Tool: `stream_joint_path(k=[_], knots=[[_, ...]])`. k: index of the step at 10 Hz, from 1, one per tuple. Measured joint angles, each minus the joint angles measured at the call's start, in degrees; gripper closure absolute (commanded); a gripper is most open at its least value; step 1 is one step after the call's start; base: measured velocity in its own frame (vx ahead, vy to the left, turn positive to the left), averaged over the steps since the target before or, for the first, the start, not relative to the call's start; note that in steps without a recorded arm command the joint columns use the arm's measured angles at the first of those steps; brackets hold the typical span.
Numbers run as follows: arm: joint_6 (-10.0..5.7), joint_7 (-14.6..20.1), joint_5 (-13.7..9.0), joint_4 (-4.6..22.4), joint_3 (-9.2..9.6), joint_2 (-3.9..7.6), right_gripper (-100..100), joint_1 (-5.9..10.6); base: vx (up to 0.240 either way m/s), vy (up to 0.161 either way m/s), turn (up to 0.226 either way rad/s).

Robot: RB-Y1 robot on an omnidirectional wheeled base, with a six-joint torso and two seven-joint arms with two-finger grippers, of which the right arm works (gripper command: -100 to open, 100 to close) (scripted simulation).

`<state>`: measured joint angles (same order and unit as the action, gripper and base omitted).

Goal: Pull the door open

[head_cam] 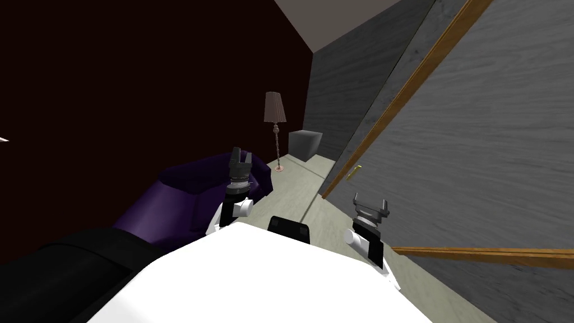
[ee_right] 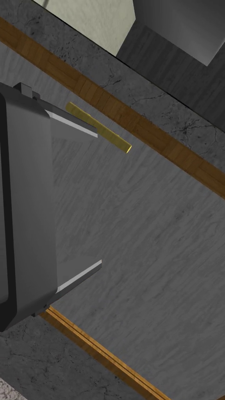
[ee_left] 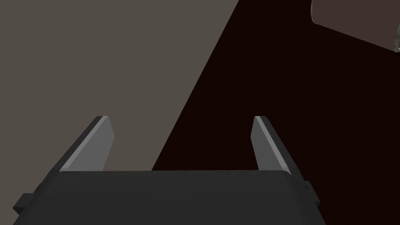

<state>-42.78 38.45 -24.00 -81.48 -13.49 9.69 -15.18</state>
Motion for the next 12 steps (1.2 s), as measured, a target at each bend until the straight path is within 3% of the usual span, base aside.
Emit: stream_joint_path(k=[10,12], knots=[[-2.21,12.18,-8.33,16.28,-4.16,2.25,-100,5.35,0.047,-0.074,0.161],[-3.38,14.13,-9.54,19.75,-4.58,2.11,-100,6.18,0.038,-0.077,0.189]])
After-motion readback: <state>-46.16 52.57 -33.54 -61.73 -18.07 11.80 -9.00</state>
